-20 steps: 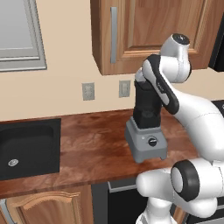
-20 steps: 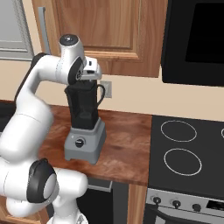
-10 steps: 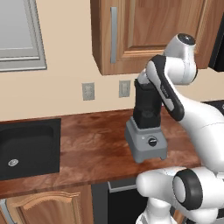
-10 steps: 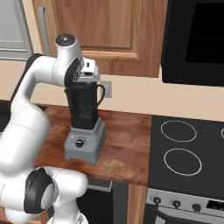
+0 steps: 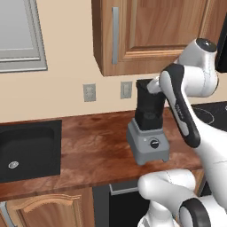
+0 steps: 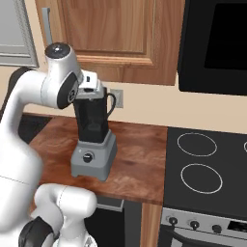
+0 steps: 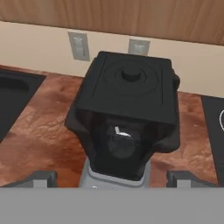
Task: Close the lid blender by securely placing the lid on top.
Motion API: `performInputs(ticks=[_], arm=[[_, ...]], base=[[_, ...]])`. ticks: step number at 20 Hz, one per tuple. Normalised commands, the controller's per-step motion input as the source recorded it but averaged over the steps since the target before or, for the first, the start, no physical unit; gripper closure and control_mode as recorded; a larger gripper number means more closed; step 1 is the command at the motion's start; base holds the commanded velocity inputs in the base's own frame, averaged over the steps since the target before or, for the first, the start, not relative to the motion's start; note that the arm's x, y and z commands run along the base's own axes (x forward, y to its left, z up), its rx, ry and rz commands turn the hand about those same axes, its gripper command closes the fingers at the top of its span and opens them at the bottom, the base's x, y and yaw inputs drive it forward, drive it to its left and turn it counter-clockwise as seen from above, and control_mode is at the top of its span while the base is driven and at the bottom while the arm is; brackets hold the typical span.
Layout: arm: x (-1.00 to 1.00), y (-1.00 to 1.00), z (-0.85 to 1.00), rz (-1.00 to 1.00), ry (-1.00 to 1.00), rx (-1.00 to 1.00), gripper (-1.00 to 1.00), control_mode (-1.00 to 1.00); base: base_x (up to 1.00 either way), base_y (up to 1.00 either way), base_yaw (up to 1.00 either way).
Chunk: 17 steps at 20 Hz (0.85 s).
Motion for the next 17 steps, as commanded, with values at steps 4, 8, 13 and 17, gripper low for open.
performInputs(ticks=[4,8,13,17], arm=[[-0.7,0.03,0.28,0.0,-0.1,0.0,-1.0,-1.0],[-0.68,0.13,0.53,0.0,-0.15,0.0,-1.0,-1.0],[-0.62,0.2,0.65,-0.03,-0.14,0.0,-1.0,-1.0],[-0.52,0.29,0.61,-0.03,-0.04,0.0,-1.0,-1.0]], base=[[0.0,0.0,0.0],[0.0,0.0,0.0],[0.0,0.0,0.0],[0.0,0.0,0.0]])
